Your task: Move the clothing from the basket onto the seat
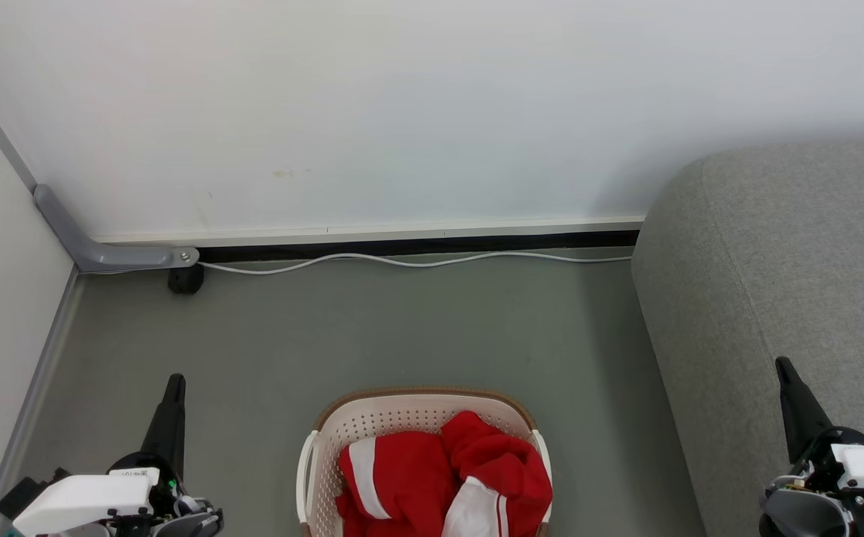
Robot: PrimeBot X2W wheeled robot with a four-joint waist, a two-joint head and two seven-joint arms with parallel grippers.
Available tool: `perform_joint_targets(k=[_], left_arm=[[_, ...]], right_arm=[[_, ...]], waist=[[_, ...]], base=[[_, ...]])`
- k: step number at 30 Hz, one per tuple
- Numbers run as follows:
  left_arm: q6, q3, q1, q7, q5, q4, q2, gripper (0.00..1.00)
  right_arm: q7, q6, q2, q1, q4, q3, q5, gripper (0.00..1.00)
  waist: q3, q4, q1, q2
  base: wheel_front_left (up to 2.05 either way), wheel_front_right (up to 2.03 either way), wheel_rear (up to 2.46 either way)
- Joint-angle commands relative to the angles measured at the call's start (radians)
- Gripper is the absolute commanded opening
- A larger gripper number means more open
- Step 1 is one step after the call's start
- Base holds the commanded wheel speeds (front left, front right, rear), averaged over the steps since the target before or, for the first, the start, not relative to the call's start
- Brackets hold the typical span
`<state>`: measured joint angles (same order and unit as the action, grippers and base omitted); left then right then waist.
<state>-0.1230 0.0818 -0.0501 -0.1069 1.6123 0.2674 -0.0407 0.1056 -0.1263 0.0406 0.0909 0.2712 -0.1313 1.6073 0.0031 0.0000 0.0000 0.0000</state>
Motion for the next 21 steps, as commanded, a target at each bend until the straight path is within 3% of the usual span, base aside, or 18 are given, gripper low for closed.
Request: perform_joint_targets(k=[1,21], left_arm=[[-0.008,0.032,-0.058,-0.006,-0.003,-0.023,-0.009,0.0],[-0.008,0.032,-0.058,-0.006,-0.003,-0.023,-0.009,0.0]], right_arm=[[0.007,-0.004,0.01,0.017,-0.026,0.018,0.002,0.0],[0.007,-0.004,0.01,0.017,-0.026,0.018,0.002,0.0]], waist=[[0.0,0.0,0.0,0.0],[0.0,0.0,0.0,0.0]], base=[[0.0,0.0,0.0],[0.0,0.0,0.0]])
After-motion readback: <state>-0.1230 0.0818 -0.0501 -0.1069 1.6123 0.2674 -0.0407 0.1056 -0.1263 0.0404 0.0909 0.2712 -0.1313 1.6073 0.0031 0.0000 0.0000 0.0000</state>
